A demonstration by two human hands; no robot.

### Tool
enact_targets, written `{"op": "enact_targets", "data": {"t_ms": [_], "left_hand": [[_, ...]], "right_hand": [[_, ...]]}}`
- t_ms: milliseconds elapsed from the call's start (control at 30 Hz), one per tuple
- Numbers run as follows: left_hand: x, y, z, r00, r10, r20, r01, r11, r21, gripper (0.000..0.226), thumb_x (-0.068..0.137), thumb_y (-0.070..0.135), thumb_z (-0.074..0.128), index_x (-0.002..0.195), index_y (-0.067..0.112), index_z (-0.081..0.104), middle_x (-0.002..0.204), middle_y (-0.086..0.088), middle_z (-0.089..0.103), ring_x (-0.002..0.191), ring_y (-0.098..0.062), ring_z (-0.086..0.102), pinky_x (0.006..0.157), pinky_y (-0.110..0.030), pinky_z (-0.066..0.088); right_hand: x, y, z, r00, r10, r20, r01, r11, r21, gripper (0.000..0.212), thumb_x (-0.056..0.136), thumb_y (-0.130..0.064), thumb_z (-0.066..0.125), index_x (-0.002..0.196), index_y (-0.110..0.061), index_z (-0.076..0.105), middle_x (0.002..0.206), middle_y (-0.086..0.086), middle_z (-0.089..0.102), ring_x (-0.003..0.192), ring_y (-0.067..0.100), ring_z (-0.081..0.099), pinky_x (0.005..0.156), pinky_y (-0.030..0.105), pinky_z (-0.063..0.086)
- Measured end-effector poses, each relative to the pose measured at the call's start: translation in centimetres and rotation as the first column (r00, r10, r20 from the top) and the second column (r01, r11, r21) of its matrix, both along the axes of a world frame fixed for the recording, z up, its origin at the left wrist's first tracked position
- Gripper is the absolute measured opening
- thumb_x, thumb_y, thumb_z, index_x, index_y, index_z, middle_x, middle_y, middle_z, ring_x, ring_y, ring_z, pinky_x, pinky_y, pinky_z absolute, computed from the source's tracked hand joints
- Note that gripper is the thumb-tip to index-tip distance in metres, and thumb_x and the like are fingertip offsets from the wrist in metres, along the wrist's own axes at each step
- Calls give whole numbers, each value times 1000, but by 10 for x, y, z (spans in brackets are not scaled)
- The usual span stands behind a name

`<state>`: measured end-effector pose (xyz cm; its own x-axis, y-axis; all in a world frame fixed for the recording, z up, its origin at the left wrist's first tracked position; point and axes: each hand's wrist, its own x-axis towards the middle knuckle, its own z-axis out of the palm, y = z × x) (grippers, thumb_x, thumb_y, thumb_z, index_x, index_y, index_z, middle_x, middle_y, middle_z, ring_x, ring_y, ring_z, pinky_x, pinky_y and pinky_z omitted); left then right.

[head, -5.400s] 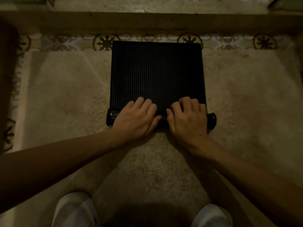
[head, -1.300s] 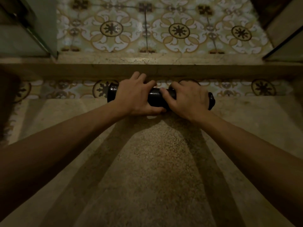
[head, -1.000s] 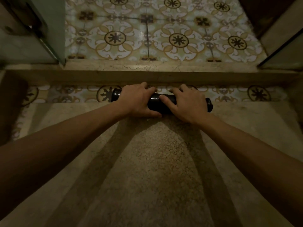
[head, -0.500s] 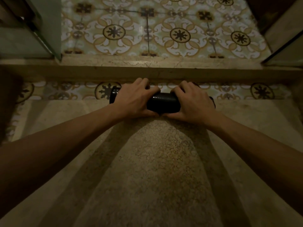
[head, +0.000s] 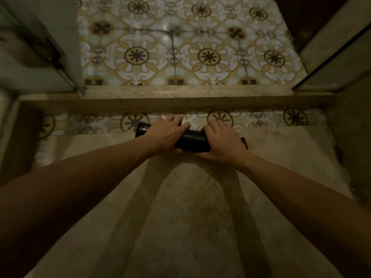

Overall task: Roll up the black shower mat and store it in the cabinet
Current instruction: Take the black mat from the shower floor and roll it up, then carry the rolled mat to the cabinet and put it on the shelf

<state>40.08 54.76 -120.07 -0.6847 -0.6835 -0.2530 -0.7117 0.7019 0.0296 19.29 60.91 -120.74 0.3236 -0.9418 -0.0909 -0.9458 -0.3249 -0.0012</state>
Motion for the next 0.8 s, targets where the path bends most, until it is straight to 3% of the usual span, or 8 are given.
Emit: {"op": "enact_targets", "data": {"t_ms": [233,533,800], "left_hand": [[28,83,127,996,-70,52,66,994,84,79,76,59,70,133,18,35,133,-14,46,118,-33,47,91,-49,46],[49,145,345,993,-95,72,85,988,132,69,77,61,66,122,17,39,121,-15,48,100,-31,51,77,-43,48],[41,171,548,999,-16,34,9,979,203,67,77,55,69,125,19,40,121,-13,47,105,-32,49,83,-45,47]], "right_hand": [[23,88,119,990,-31,136,12,991,133,71,77,-74,59,110,-11,56,101,10,57,88,25,52,74,38,49],[41,149,339,973,-78,216,23,969,246,69,77,-69,69,112,-10,58,105,10,57,92,27,53,75,41,47],[36,169,547,975,-103,198,54,970,239,65,78,-66,72,110,-10,60,104,10,59,92,27,54,74,41,48]]}}
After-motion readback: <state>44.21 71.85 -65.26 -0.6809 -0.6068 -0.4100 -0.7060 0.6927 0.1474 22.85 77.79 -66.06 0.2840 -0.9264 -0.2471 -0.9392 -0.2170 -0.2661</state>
